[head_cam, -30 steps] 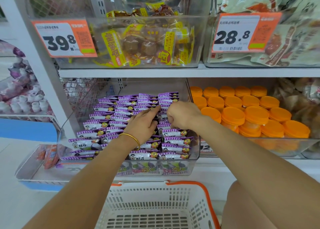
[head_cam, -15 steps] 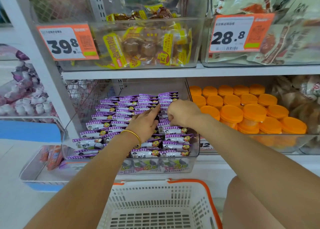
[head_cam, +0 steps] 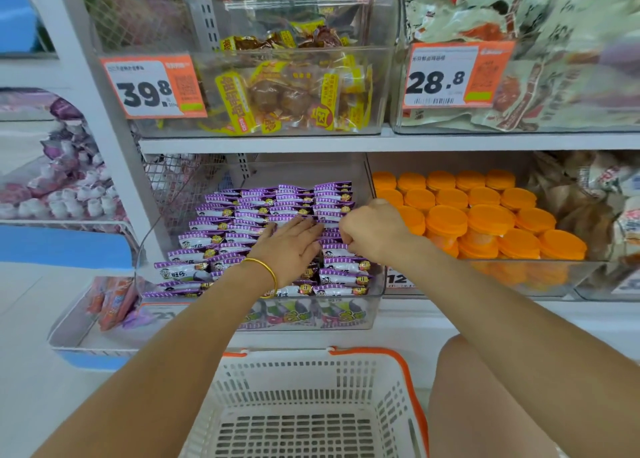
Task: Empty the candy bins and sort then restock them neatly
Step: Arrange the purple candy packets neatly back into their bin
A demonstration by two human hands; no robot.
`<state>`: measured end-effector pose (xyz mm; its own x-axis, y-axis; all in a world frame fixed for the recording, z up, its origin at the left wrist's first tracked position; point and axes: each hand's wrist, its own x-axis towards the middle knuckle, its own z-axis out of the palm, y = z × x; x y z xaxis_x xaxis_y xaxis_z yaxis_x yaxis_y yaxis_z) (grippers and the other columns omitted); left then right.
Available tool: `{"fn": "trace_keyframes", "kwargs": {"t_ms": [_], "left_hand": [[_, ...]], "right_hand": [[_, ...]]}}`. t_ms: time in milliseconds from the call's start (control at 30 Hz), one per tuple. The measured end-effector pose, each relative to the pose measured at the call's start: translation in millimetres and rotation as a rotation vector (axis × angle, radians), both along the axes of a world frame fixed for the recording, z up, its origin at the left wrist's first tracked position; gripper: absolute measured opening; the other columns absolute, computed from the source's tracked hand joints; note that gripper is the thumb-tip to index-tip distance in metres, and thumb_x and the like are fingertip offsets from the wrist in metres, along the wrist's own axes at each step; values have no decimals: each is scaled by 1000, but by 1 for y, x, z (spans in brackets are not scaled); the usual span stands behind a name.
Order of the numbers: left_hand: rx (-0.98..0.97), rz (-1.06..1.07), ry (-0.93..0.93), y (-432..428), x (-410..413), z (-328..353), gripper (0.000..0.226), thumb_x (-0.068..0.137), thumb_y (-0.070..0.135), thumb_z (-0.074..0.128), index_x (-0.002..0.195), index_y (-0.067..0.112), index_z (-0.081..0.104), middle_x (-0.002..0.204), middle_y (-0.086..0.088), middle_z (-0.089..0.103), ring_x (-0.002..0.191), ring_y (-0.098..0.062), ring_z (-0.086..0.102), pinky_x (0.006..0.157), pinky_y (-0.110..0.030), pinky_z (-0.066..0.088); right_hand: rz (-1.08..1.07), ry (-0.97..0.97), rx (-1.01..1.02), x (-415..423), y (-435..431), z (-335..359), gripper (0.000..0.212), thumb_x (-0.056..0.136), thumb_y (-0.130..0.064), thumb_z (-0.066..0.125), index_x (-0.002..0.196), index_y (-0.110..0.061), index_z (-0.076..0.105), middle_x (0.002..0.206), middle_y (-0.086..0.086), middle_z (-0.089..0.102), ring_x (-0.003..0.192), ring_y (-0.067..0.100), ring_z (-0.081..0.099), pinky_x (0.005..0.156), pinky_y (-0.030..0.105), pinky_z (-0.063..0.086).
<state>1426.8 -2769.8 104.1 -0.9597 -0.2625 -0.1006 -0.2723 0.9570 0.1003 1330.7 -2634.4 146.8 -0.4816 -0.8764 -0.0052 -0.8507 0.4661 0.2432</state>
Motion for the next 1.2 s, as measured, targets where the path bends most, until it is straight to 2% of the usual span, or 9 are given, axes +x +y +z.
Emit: {"fn": "trace_keyframes", "kwargs": {"t_ms": [133,267,400,467,667,833,967,1100,1200], "left_hand": [[7,45,-1,1,12,1,49,103,41,15,151,33,10,160,9,1,147,-11,-3,117,-50,-4],[13,44,-70,4,19,-2,49,102,44,13,150,37,7,160,10,-5,147,-11,-6,117,-51,-5],[41,58,-22,6,19,-3,49,102,43,14,151,36,8,160,9,-3,147,-12,-6,117,-51,-5],[41,64,7,7,20,-4,49,103,42,15,151,36,9,160,8,-2,147,-12,-5,117,-51,-3],[-28,54,-3,12,25,-7,49,103,41,15,151,37,8,160,9,-4,147,-12,-5,117,-50,-4],[-10,66,-20,10,29,-7,49,103,41,15,150,37,4,160,8,-5,147,-12,-6,117,-51,-3],[-10,71,-13,10,28,-8,49,103,41,15,150,37,5,160,8,-4,147,-12,-5,117,-49,-4],[-10,96,64,12,32,-7,48,103,39,18,151,35,10,160,7,1,147,-13,-2,117,-47,-3],[-44,84,58,13,35,-6,48,103,39,18,150,35,11,160,6,2,147,-13,-2,117,-47,-2]], "right_hand": [[-43,-52,-55,2,-7,0,10,91,-14,59,85,-20,65,90,-3,66,95,20,60,99,38,31],[-62,-35,-24,9,-12,-8,34,90,-4,53,61,-20,44,68,-3,51,83,21,54,105,43,30],[-40,-89,-128,4,-8,-3,11,93,-13,57,91,-17,67,94,1,67,95,22,61,94,38,41],[-15,-131,-162,1,-2,3,13,92,-22,59,100,-19,69,103,1,68,99,21,61,86,35,44],[21,-96,60,9,0,-4,11,93,-24,59,100,-22,67,106,-3,66,104,19,57,91,36,36],[-2,-112,-83,10,-2,-2,12,95,-19,54,97,-18,66,100,1,65,96,22,60,70,30,44],[-34,-118,-37,14,-5,-13,12,93,-18,58,100,-17,68,102,1,67,96,21,62,68,30,47],[-12,-175,-188,15,8,1,12,92,-24,59,99,-18,67,103,1,67,99,20,61,67,30,45],[27,-180,-84,23,14,4,14,91,-30,61,95,-19,70,99,-2,68,96,17,62,68,31,50]]}}
